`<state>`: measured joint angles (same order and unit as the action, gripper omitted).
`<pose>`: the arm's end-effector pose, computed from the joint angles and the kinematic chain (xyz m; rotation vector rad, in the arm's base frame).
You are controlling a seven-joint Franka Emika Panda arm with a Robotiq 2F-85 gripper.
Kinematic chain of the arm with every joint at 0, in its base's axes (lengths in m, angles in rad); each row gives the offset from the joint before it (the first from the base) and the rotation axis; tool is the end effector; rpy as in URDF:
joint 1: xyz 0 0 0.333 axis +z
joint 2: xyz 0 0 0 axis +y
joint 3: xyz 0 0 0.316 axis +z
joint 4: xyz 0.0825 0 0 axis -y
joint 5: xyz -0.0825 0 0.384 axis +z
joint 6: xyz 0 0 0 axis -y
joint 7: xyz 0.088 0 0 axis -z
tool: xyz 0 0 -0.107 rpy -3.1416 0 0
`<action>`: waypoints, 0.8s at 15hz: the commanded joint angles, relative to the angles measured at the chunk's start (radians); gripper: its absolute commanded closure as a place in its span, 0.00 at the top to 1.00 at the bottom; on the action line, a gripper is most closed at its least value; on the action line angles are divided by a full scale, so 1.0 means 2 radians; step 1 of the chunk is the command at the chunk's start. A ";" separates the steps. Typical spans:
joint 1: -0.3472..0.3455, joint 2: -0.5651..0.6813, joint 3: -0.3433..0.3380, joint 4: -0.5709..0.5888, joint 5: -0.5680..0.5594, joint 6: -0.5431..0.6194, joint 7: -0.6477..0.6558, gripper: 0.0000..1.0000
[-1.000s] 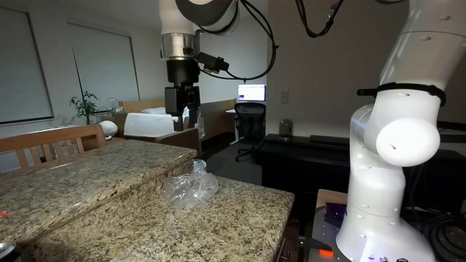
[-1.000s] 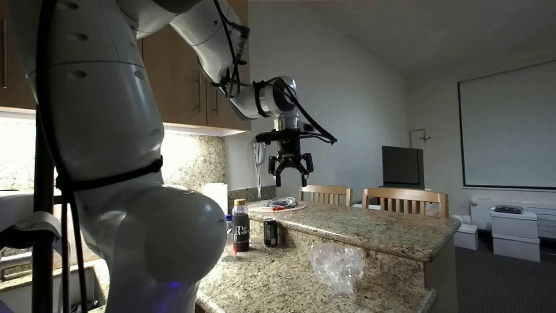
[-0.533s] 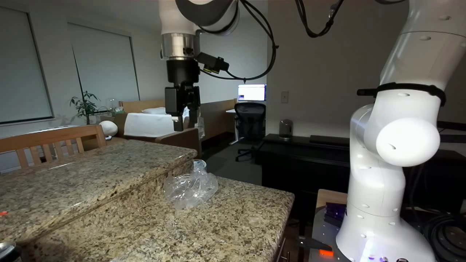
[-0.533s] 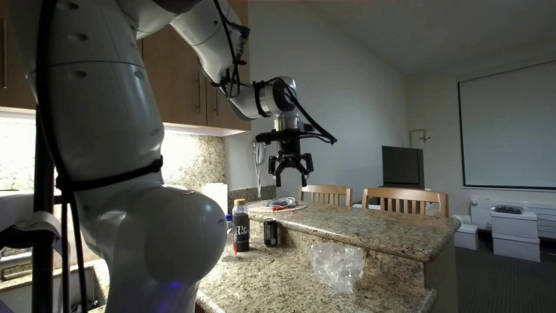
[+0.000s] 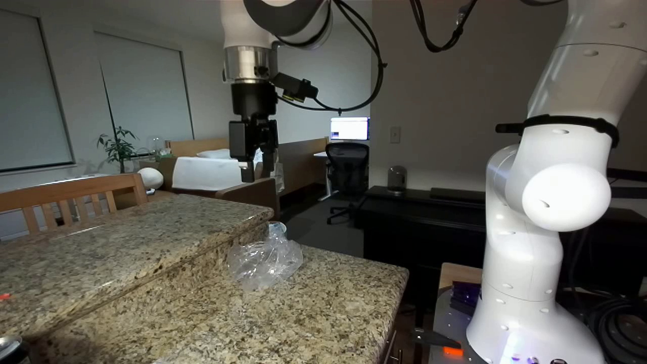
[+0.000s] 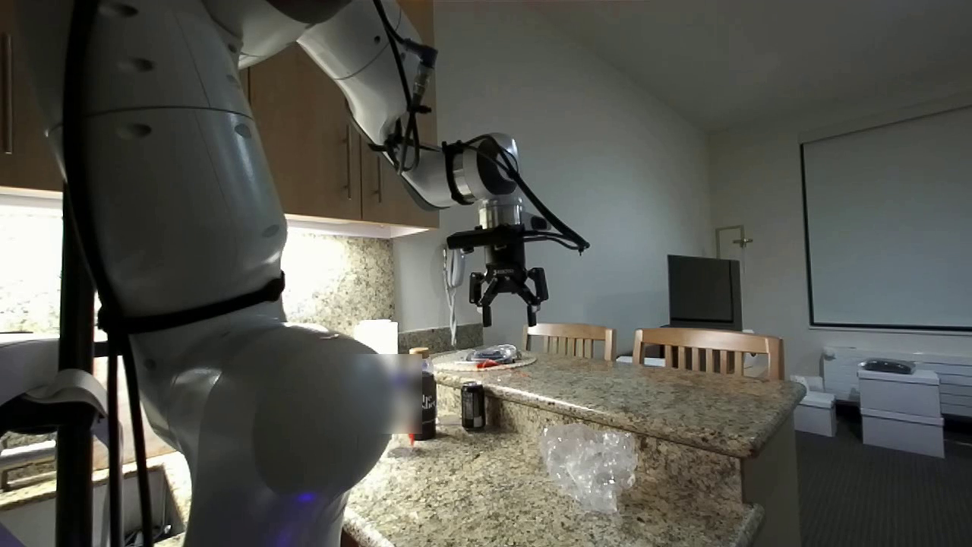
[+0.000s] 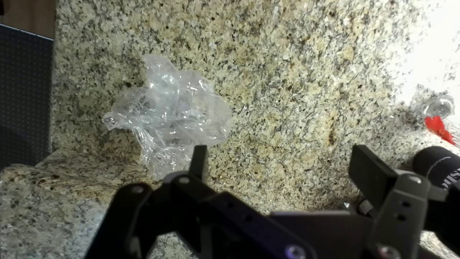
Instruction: Move the plastic to the top part of the table.
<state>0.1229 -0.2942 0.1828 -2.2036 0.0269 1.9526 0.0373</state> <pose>0.4464 0.1484 0.5040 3.0954 0.3924 0.0669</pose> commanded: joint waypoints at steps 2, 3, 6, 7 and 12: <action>0.005 0.001 -0.004 0.001 -0.002 -0.001 0.001 1.00; 0.005 0.001 -0.004 0.001 -0.002 -0.001 0.001 1.00; 0.005 0.001 -0.004 0.001 -0.002 -0.001 0.001 1.00; 0.005 0.001 -0.004 0.001 -0.002 -0.001 0.001 1.00; -0.003 -0.007 -0.014 -0.013 -0.004 0.011 -0.005 1.00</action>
<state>0.1231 -0.2942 0.1806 -2.2036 0.0269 1.9526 0.0373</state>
